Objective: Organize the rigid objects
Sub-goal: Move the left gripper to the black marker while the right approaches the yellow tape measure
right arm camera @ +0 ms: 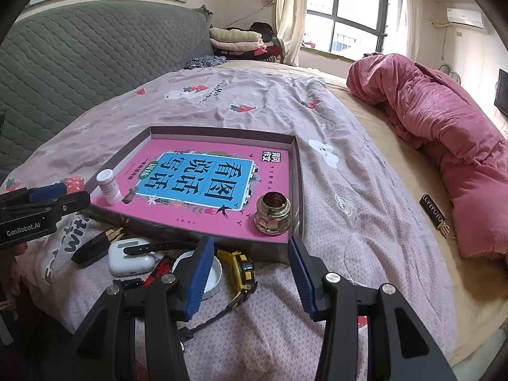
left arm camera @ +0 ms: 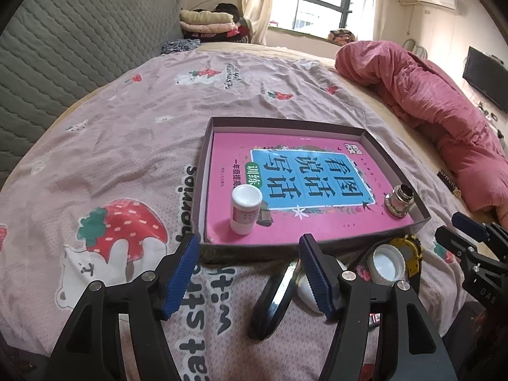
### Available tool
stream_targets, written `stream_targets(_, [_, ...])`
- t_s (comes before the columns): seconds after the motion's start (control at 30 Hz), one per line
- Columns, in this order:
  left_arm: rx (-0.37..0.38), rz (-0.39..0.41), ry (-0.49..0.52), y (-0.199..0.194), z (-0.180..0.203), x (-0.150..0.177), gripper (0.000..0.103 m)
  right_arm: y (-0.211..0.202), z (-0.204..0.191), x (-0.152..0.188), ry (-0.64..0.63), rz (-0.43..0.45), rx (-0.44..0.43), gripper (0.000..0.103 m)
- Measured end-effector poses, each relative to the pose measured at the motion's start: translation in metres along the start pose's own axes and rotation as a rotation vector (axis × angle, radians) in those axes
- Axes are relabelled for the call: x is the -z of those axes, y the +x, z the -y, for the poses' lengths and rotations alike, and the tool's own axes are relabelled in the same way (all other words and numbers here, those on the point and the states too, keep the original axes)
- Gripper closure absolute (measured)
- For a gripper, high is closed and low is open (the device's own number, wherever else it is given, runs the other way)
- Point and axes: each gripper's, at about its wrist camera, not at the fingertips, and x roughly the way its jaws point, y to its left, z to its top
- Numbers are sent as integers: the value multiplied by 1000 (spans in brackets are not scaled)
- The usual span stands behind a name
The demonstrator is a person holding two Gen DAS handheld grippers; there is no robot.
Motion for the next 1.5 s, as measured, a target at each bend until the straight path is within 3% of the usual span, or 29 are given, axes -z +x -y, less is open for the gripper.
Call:
stream_targets(0.8, [2, -103, 32, -5, 6, 24, 36, -16, 1, 19, 12, -39, -24, 55])
stream_targets(1.5, [26, -204, 53, 12, 15, 40, 36, 0, 5, 28, 44, -108, -28, 55])
